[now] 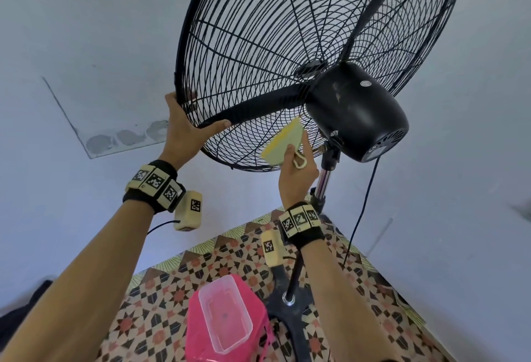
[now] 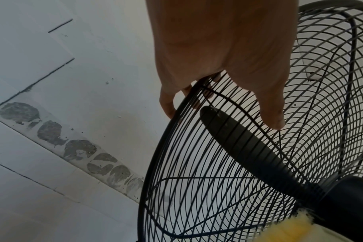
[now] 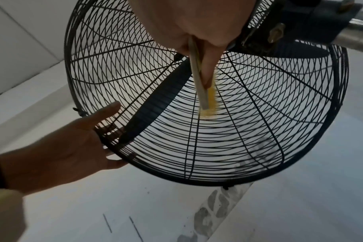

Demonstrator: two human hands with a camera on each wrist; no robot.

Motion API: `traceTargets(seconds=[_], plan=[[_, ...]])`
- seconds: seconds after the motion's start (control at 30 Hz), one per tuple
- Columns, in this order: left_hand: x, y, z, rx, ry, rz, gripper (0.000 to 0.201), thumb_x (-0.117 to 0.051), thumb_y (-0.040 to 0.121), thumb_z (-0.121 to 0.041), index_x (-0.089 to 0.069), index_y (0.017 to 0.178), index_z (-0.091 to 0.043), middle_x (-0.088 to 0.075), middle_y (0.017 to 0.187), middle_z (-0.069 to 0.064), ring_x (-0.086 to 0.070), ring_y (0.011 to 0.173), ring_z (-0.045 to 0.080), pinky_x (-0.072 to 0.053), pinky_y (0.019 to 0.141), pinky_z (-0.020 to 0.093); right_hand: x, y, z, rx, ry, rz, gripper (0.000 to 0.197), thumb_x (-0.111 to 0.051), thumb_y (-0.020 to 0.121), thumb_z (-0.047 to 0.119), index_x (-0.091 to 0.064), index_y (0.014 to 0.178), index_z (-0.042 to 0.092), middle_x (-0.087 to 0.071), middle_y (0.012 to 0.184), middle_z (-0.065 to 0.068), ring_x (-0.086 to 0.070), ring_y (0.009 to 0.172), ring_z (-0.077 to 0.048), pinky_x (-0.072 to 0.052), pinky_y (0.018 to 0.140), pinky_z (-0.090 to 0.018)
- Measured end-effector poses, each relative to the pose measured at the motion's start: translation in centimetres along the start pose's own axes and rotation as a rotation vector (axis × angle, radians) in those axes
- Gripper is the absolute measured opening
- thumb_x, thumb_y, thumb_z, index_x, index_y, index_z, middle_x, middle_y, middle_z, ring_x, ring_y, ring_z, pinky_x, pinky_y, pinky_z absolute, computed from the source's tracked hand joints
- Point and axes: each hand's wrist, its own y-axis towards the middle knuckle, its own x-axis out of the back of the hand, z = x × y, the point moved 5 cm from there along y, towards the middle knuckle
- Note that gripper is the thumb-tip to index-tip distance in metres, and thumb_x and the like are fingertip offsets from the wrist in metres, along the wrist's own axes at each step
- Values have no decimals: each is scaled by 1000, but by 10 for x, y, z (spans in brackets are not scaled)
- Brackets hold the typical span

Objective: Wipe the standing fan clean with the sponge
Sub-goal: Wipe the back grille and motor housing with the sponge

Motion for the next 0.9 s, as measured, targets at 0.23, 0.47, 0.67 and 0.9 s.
traceTargets(seconds=[0.23,0.47,0.67,0.9], plan=[[-9,-2,6,7,-100,-25,98,-95,71,-43,-35,144,-17,-50,139,-6,-51,127,1,-42,106,16,8,8,9,-125,110,-158,43,-62,102,36,-59,144,25,-72,121,14,-69,112,-11,-64,79,-49],[-11,1,22,45,-121,-19,98,-96,67,-48,-44,145,-19,-57,134,-8,-56,123,-1,-49,104,22,-4,-30,-27,-358,304,-45,52,-72,96,16,-56,146,18,-68,129,-11,-73,100,-5,-65,74,-42],[-18,-3,42,79,-85,52,102,-96,62,-53,-43,143,-22,-54,138,-3,-54,127,7,-47,105,26,9,-1,-10,-315,463,-217,50,-71,95,8,-57,143,8,-78,102,3,-75,95,-15,-64,77,-39],[-21,-4,58,105,-54,57,107,-95,57,-63,-43,142,-21,-54,136,-5,-53,126,8,-46,108,31,1,-29,-26,-362,393,-101,47,-70,96,8,-59,143,10,-73,119,-8,-74,100,-14,-64,79,-41]])
